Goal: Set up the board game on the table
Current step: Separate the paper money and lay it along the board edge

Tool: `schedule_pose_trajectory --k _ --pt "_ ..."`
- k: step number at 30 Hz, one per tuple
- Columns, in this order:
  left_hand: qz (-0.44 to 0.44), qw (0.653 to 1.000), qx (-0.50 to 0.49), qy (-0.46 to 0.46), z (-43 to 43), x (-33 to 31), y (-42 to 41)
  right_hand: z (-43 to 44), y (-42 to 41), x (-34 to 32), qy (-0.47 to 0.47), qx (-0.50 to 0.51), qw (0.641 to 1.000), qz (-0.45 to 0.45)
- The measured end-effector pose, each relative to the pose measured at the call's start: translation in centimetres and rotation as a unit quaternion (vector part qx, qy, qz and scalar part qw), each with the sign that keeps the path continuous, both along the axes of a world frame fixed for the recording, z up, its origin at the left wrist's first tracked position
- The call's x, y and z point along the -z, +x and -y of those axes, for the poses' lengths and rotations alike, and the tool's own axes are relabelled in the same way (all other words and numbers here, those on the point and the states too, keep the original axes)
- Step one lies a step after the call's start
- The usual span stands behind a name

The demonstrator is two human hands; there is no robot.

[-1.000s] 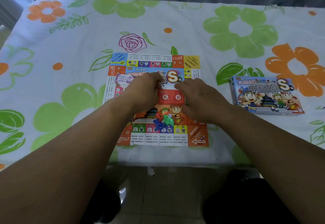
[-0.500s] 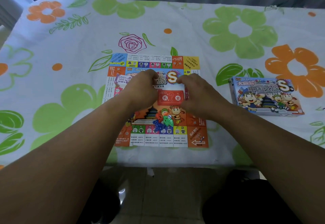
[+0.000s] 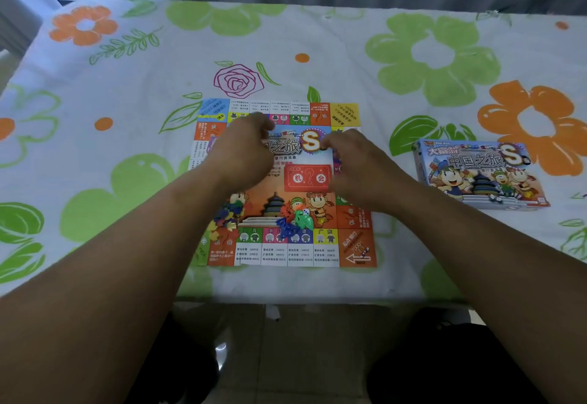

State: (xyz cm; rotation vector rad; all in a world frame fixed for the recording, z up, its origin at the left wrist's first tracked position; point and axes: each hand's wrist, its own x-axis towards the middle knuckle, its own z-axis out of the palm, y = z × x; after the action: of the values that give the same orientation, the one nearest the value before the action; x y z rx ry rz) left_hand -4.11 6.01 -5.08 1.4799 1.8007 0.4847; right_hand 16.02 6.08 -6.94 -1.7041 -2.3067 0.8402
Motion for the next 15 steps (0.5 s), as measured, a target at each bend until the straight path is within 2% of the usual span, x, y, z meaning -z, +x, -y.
schedule_pose_trajectory --k 4,11,15 --pt "-0.039 0.997 -0.051 0.038 0.1 -1.0 -2.7 -0.7 -0.2 -0.5 0.01 0.018 1.0 -0.002" --pt "-0.117 0.987 -0.098 0.043 0.6 -1.3 -5.6 -0.3 -5.0 -1.8 0.014 -0.006 0.999 -0.039" --pt "-0.134 0.987 -0.08 0.033 1.4 -1.1 -5.9 -0.5 -7.9 -2.1 -0.031 0.027 0.995 -0.091"
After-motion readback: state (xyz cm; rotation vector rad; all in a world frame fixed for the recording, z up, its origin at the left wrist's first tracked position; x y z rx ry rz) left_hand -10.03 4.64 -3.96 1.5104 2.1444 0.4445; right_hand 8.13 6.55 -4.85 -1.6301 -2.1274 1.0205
